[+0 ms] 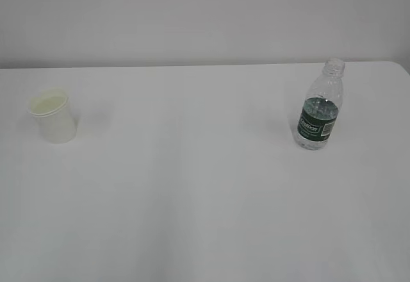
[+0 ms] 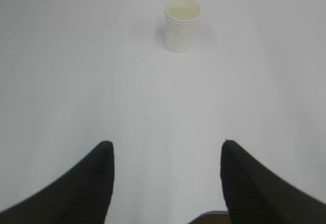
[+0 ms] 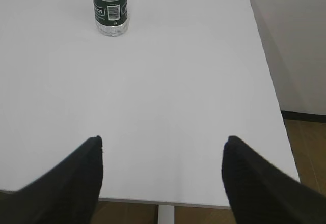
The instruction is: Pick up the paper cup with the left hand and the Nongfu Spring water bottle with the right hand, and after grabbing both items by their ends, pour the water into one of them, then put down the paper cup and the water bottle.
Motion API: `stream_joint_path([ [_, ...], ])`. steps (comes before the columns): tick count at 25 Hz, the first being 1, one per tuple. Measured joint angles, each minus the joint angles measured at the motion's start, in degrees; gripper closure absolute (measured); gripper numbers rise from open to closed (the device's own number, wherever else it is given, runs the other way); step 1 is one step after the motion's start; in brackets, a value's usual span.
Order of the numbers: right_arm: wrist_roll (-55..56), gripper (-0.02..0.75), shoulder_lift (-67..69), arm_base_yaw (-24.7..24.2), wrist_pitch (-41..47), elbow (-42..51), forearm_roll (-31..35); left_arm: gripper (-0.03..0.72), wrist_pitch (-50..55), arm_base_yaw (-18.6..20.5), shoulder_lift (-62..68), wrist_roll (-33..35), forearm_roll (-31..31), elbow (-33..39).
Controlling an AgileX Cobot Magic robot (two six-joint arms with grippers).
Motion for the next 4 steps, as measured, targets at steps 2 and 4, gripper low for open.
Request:
stream_joint_path([
  [2,0.0,0.184,0.0,0.0,0.0,0.0,0.0,0.225,0.0,0.0,0.0,0.0,0.0,0.0],
  [4,0.0,0.184,0.0,0.0,0.0,0.0,0.0,0.226,0.0,0.0,0.0,0.0,-0.09,0.0],
])
